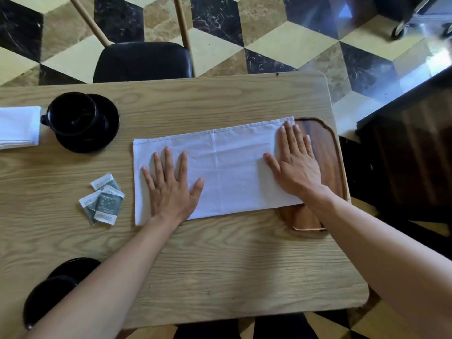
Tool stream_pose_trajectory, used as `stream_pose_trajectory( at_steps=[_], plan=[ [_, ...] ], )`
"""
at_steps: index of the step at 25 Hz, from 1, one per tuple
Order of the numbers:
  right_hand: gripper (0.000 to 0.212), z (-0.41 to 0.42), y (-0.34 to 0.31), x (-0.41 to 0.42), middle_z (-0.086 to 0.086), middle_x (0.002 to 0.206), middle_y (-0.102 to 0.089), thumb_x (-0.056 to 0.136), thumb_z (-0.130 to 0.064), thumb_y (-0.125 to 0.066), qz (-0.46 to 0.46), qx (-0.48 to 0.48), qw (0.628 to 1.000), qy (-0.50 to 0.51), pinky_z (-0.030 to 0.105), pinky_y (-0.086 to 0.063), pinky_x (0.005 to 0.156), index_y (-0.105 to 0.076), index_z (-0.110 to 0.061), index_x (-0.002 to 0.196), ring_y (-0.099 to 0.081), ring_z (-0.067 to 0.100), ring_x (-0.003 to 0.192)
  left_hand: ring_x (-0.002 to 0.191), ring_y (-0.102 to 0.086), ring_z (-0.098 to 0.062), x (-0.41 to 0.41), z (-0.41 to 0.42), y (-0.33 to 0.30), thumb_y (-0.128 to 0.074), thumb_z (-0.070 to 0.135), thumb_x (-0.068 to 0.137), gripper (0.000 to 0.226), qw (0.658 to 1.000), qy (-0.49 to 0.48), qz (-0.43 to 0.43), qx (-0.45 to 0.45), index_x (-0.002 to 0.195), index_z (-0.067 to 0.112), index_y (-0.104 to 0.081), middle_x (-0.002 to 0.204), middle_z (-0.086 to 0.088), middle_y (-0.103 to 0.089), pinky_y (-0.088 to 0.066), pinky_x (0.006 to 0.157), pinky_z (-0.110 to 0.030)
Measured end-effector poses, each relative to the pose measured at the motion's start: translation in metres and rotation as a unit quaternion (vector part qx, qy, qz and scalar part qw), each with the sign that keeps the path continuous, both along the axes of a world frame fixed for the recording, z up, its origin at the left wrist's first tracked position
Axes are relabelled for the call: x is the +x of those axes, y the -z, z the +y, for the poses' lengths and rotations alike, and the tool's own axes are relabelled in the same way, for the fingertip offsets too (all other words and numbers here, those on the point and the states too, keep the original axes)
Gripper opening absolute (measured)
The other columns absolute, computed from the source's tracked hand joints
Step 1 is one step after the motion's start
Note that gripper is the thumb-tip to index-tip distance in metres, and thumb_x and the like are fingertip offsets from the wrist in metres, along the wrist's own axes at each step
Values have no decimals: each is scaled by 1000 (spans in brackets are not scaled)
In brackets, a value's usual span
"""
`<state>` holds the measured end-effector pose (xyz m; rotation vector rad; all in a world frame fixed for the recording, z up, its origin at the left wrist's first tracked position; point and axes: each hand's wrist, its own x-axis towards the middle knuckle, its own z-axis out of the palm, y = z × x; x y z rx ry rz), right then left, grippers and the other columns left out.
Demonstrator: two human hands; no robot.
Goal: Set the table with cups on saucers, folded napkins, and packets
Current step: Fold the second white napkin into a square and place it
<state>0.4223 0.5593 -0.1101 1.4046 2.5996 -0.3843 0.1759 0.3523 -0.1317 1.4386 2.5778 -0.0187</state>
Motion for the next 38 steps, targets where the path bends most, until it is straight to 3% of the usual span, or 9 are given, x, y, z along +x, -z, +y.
stream_pose_trajectory(
  at_steps=[5,9,16,19,21,24,26,31,38],
  plan=[
    [70,-7,-18,-2,18,167,-15,104,-49,-36,69,19,994,78,45,-11,125,-20,-9,159,-13,34,154,155,16,-35,-2,2,-11,-19,72,92,86,999,4,-40,-20,161,26,3,168,-15,14,6,121,-64],
    [55,-38,-46,15,19,124,-55,87,-36,-56,53,78,966,242,51,-37,98,-49,-9,134,-51,40,113,155,-2,-37,10,-25,-25,-32,57,98,75,997,29,-49,61,158,12,-22,167,-22,-8,-1,124,-59],
    [26,-67,-59,34,3,98,-65,87,-29,-62,119,-143,918,350,37,-46,73,-55,-16,109,-58,27,87,112,-56,-39,104,-10,-46,-53,25,86,41,971,116,-97,185,118,4,-65,120,-19,-61,-47,97,-52],
    [15,-64,-61,42,1,63,-62,81,-23,-62,125,-191,899,375,35,-47,63,-63,-13,71,-60,26,68,93,-61,-27,145,5,-64,-58,21,86,15,955,-26,-228,187,94,14,-68,94,-2,-65,-50,80,-40],
    [32,-68,-64,42,-5,43,-41,78,-21,-60,129,-220,890,378,30,-36,51,-46,-15,50,-44,16,45,79,-66,-23,162,18,-74,-60,26,90,13,868,-253,-415,97,83,16,-64,77,3,-67,-54,70,-37],
    [34,-76,-66,45,-6,44,-41,80,-23,-59,134,-208,904,349,29,-32,48,-46,-20,49,-41,13,43,67,-69,-25,181,30,-90,-55,35,100,34,556,-462,-691,-1,102,2,-64,83,-13,-72,-57,55,-32],
    [28,-79,-69,45,-4,49,-47,80,-28,-59,158,-214,898,349,29,-35,50,-52,-22,54,-45,15,47,76,-70,-28,186,35,-91,-55,38,101,42,466,-483,-741,21,112,-2,-61,95,-19,-71,-59,59,-35],
    [16,-83,-77,54,4,58,-51,80,-20,-67,290,-341,775,446,42,-55,64,-57,-16,69,-55,22,59,77,-72,-29,199,40,-100,-68,33,95,32,392,-521,-752,100,98,2,-60,89,-17,-72,-57,82,-42],
    [14,-124,-88,80,4,78,-70,81,-11,-73,300,-472,711,425,23,-38,49,-73,-12,94,-54,9,51,71,-70,-29,227,6,-124,-67,5,93,7,345,-553,-746,136,93,0,-64,80,-19,-71,-62,57,-30]
  ],
)
